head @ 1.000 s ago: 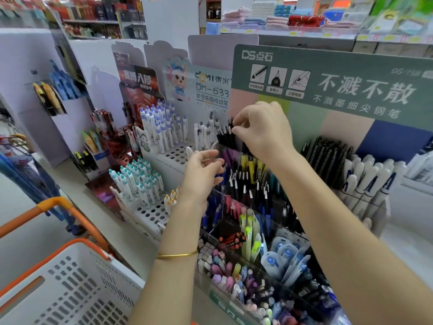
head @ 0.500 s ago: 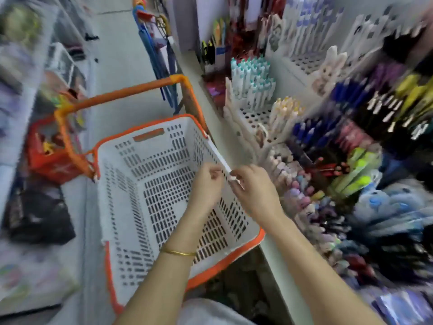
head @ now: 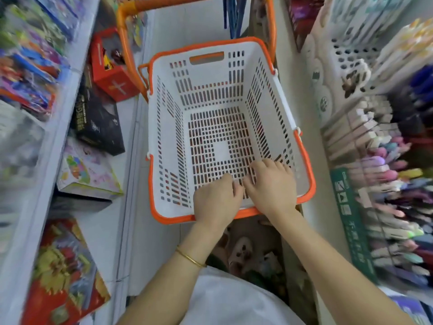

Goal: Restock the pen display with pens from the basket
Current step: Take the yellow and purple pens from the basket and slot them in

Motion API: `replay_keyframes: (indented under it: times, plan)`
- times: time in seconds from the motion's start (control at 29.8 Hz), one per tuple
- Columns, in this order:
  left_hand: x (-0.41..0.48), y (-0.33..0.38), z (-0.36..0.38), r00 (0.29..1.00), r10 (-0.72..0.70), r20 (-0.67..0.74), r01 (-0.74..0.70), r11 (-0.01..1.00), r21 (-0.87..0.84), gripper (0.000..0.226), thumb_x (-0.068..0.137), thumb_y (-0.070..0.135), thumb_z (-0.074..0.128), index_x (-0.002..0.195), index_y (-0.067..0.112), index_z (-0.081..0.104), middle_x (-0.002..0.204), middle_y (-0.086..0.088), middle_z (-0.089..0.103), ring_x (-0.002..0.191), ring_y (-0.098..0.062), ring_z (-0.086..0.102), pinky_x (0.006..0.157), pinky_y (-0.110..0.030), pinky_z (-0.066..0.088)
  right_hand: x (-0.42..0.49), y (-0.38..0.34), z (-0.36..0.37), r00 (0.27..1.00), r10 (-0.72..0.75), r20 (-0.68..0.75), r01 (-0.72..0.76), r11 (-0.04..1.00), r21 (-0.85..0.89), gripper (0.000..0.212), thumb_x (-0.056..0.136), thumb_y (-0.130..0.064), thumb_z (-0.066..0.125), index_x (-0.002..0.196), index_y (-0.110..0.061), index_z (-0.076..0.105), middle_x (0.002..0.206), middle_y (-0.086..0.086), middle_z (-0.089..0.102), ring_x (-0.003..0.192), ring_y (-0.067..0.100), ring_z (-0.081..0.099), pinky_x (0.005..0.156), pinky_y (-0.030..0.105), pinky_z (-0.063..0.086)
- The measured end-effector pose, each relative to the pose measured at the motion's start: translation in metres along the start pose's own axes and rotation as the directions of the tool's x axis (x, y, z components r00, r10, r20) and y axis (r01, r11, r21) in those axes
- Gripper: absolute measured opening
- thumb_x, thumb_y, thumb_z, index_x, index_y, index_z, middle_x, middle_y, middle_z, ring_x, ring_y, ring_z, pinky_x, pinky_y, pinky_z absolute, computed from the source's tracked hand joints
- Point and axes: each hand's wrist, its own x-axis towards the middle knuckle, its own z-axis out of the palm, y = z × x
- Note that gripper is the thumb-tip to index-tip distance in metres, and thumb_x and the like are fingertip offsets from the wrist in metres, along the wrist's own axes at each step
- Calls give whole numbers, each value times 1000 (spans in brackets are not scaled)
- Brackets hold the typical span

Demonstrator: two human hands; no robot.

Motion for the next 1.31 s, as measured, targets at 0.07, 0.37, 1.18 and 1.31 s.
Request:
replay_keyframes:
  times: [0.07, 0.37, 1.18, 1.31]
  plan:
    - [6, -3, 0, 1000, -8, 7, 8, 1000, -4, 29, 100, 37, 35, 77, 23, 47, 62, 10, 48, 50, -4, 44, 45, -21, 29, 6, -2, 4, 1000, 20, 13, -20, 1000, -16, 17, 85, -31, 47, 73, -19, 50, 71, -4, 54, 69, 17, 54, 69, 34, 46]
    - [70, -27, -16, 999, -20, -36, 19, 1000, -21, 28, 97, 29, 38, 74, 19, 49, 56, 6, 47, 48, -9, 46, 44, -25, 29, 69, -25, 12, 997, 76, 34, -74, 996, -43, 19, 87, -28, 46, 70, -20, 45, 60, -7, 42, 52, 11, 40, 59, 28, 34]
    - [413, -75, -80, 995, 54, -88, -66, 989, -134, 27, 97, 27, 39, 76, 15, 50, 58, 5, 46, 48, -12, 41, 45, -28, 25, 407, -73, 25, 978, 205, -33, -207, 975, -75, 24, 88, -31, 47, 101, -14, 58, 85, 2, 58, 72, 22, 53, 60, 30, 37]
    - [469, -73, -91, 995, 54, -81, -64, 989, -137, 27, 98, 28, 39, 77, 16, 50, 59, 5, 46, 49, -11, 40, 45, -28, 25, 467, -71, 30, 975, 214, -63, -218, 974, -58, 25, 87, -32, 48, 102, -14, 59, 92, 5, 62, 74, 23, 56, 61, 31, 40]
